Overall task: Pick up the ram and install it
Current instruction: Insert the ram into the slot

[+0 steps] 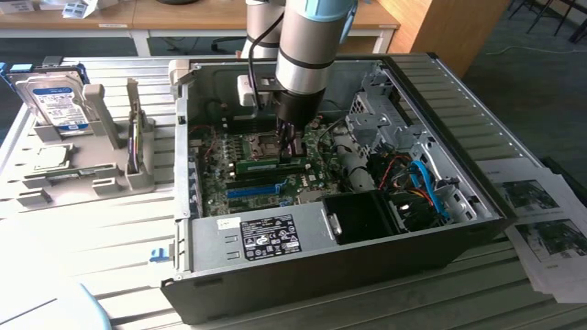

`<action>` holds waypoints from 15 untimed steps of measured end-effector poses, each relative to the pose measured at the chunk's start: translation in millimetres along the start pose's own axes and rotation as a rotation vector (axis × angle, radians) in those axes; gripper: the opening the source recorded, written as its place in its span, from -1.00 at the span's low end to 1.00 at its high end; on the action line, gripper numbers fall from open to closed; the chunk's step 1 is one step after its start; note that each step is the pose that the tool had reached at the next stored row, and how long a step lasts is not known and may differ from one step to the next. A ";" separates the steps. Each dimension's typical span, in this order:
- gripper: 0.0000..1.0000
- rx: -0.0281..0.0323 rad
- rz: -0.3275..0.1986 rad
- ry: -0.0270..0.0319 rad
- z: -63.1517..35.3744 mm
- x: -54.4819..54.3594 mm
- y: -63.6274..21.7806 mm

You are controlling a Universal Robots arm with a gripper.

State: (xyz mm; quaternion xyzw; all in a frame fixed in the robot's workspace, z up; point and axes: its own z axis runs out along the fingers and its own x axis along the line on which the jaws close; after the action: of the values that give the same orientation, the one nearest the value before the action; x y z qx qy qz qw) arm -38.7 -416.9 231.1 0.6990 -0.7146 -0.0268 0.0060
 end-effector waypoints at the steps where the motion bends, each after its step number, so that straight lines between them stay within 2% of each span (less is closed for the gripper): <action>1: -0.78 0.0000 0.000 0.0001 0.1 0.0 0.0; 15: -0.78 0.0000 0.002 -0.0001 1.6 0.1 -0.1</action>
State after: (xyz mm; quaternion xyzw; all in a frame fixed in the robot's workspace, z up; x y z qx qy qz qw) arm -38.7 -416.9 229.5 0.6985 -0.7151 -0.0268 0.0060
